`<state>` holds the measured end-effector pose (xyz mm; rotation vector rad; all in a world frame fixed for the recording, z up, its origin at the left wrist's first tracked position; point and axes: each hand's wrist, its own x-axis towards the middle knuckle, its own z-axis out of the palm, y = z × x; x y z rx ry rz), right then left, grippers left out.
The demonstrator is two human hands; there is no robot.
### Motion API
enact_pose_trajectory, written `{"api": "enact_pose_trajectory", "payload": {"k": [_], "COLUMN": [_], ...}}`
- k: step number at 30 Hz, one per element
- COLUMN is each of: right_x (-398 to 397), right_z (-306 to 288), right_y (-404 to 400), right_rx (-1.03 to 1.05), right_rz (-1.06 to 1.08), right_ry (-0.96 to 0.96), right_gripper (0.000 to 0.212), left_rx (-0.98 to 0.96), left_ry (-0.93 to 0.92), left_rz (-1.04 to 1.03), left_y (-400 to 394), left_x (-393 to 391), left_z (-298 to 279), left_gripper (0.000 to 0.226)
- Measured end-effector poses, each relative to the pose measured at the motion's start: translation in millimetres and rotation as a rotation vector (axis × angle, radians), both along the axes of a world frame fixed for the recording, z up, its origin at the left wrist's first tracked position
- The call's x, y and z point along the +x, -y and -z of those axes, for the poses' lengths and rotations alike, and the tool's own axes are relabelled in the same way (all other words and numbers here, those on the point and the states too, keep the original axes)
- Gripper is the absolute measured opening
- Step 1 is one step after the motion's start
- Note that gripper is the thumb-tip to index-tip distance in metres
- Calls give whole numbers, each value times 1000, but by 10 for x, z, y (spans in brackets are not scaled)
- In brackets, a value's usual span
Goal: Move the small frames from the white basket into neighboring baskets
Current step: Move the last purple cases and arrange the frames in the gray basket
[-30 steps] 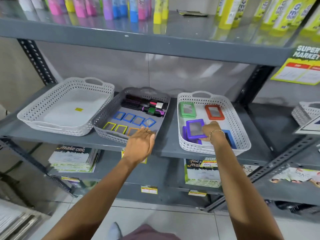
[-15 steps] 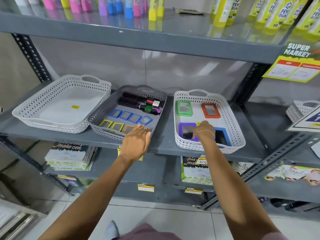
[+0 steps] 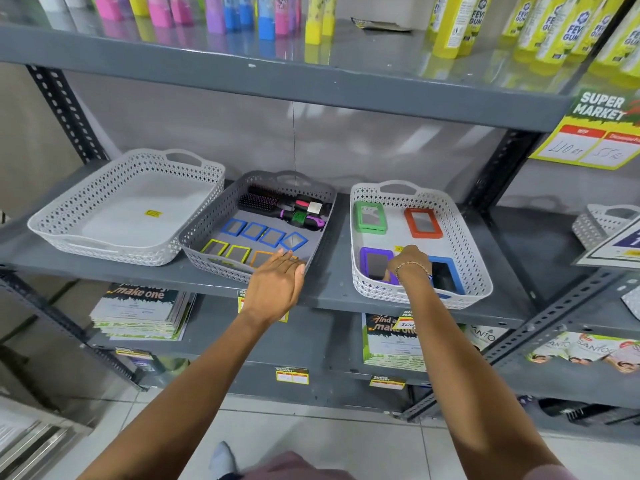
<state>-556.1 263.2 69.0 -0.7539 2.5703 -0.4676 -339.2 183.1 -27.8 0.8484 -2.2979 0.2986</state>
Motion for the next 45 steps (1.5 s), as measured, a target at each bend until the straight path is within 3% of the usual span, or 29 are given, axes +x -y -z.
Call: {"api": "enact_pose_trajectory", "payload": {"k": [2, 7, 11, 15, 24, 30, 33, 35, 37, 39, 41, 43, 45], "right_x": [-11, 30, 387, 751, 1080, 1155, 1197, 1213, 1180, 1192, 1177, 1148, 1114], "right_z": [-2, -46, -204, -188, 265, 227, 255, 272, 333, 332, 358, 398, 420], "right_y": [-11, 223, 517, 840, 1375, 1518, 1529, 1524, 1545, 1530, 1527, 1537, 1526], "right_rx": [-3, -231, -417, -506, -231, -67, 32, 57, 74, 70, 25, 42, -14], "right_rz": [-33, -73, -187, -298, -406, -484, -508, -533, -545, -544, -541, -556, -548], "right_ry": [-24, -46, -84, -41, -102, -160, -160, -152, -167, -170, -189, -231, -216], "right_gripper": [7, 20, 31, 24, 20, 13, 29, 23, 38, 30, 6, 40, 47], "left_rx": [20, 43, 70, 127, 197, 234, 215, 198, 184, 179, 171, 155, 150], "left_ry": [1, -38, -59, -47, -30, -52, -65, -74, -79, -81, -93, -108, -118], "left_rz": [10, 29, -36, -66, 101, 99, 89, 72, 62, 64, 67, 65, 62], "left_y": [-2, 143, 474, 764, 981, 1113, 1132, 1129, 1122, 1113, 1098, 1090, 1085], "left_x": [4, 251, 720, 1150, 1448, 1483, 1468, 1446, 1438, 1438, 1428, 1418, 1415], "left_z": [-14, -140, -241, -221, -54, 46, 66, 84, 97, 91, 80, 73, 71], "left_gripper": [66, 52, 61, 66, 58, 50, 54, 53, 55, 58, 58, 57, 57]}}
